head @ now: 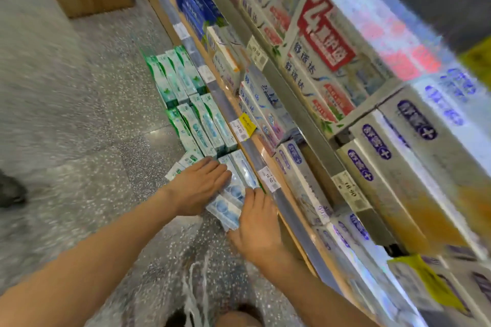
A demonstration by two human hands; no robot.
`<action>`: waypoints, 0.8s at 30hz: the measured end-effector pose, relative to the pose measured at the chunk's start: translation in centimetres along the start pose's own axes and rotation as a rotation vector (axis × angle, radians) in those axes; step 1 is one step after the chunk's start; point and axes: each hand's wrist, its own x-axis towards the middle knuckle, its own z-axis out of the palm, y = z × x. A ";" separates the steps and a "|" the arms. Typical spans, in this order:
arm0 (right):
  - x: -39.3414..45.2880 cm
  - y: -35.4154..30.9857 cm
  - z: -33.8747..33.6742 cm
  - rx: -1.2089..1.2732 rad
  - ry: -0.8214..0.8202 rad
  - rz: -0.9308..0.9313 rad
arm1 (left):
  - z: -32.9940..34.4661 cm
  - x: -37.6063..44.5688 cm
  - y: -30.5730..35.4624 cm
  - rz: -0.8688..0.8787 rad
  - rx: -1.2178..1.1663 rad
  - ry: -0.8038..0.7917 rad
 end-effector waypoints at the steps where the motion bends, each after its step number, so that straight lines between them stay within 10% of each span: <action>1: 0.1 -0.5 -4.2 -0.026 0.034 -0.054 | -4.3 -0.6 -1.0 -0.060 -0.003 -0.003; 9: -1.4 -6.4 -43.5 -0.127 0.513 -0.413 | -42.7 -4.4 -7.0 -0.527 -0.104 0.204; 13: -5.8 -8.7 -57.3 0.333 0.791 -0.240 | -57.1 -5.2 -6.7 -0.817 -0.072 0.539; 18: -11.5 -13.6 -68.2 1.547 0.062 -0.270 | -70.5 -6.3 -2.9 -1.108 -0.109 0.774; 24: -15.0 -22.0 -73.7 1.751 -0.063 -0.452 | -77.4 -11.3 1.1 -1.332 0.030 0.935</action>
